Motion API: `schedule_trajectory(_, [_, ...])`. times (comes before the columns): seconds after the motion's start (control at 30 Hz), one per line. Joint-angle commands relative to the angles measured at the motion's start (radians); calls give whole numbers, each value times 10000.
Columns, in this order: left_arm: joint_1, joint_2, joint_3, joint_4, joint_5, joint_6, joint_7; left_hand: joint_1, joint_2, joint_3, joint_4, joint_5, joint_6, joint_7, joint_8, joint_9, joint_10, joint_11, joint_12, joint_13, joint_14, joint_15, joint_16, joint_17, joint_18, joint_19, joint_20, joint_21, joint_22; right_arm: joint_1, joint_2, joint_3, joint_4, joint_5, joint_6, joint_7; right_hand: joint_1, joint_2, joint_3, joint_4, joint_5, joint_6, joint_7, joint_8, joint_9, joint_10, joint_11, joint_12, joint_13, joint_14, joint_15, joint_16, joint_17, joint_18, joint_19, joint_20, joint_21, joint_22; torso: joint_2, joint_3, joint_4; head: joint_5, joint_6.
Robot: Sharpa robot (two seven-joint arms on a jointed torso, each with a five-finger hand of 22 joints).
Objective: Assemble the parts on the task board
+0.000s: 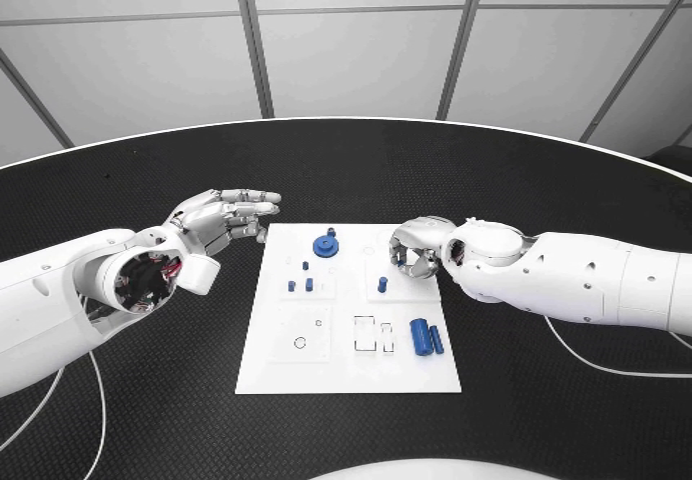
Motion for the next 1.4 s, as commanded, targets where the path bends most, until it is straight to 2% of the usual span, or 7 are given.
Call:
schedule_trajectory(0.03, [0, -3, 0, 7, 0, 1, -8, -23, 51, -37, 6, -14, 24, 39, -47, 9, -20, 34, -67, -9, -95, 1, -49, -13, 74, -44, 26, -50, -13, -6, 22, 0, -10, 0, -23, -24, 27, 142, 59, -123, -32, 133, 13, 93, 38, 241, -91, -34, -34, 368, -92, 54, 22, -192, 104, -28, 73, 434, 7, -2, 9, -17, -9])
schedule_trajectory(0.33, [1, -10, 0, 15, -1, 8, -55, 4, 72, -40, -2, -14, 0, 56, -73, 5, -31, 47, -85, -7, -93, 7, -58, -18, 74, -33, 28, -61, -24, -31, 30, 0, -30, -247, -119, -180, 210, 320, 234, -448, -13, 344, -23, 189, 172, 578, -154, -72, -43, 372, -153, 80, 52, -230, 158, -62, 252, 594, 6, -1, -4, -22, -42])
schedule_trajectory(0.73, [1, -12, 0, 17, -2, 45, -135, 35, 71, -54, -23, -15, -37, 77, -112, -2, -69, 68, -123, -10, -91, 19, -70, -24, 72, -20, 33, -73, -37, -37, -88, 1, 188, -330, -537, -278, 228, 329, 282, -523, 18, 378, -23, 195, 200, 648, -161, -100, -44, 368, -167, 71, 38, -244, 179, -72, 320, 652, -13, 8, -12, -40, -53])
schedule_trajectory(0.93, [1, -18, 0, 19, -2, 77, -185, 35, 67, -62, -25, -16, -45, 84, -121, -4, -83, 75, -135, -11, -92, 24, -74, -25, 71, -18, 36, -76, -40, -38, -179, 1, 326, -334, -711, -306, 198, 304, 277, -536, 36, 392, -16, 196, 211, 668, -158, -117, -46, 366, -171, 66, 29, -248, 183, -74, 336, 666, -5, 0, -5, -53, -55])
schedule_trajectory(1.23, [1, -23, 0, 9, -2, 114, -265, 34, 58, -81, -27, -17, -62, 97, -141, -7, -120, 92, -163, -14, -97, 36, -83, -29, 69, -15, 43, -87, -49, -36, -526, 4, 783, -335, -867, -395, 132, 269, 254, -544, 47, 420, -16, 202, 232, 705, -160, -144, -48, 366, -172, 69, 33, -256, 196, -80, 375, 700, -5, -3, -4, -55, -68])
schedule_trajectory(1.4, [1, -27, 0, 1, -2, 124, -290, 34, 58, -81, -27, -17, -62, 97, -141, -7, -120, 92, -163, -14, -97, 36, -83, -29, 69, -15, 43, -87, -49, -34, -879, 7, 1287, -335, -1024, -473, 124, 264, 251, -546, 47, 426, -18, 204, 236, 713, -162, -148, -48, 367, -172, 73, 37, -269, 215, -82, 432, 744, -15, 0, -15, -49, -87])
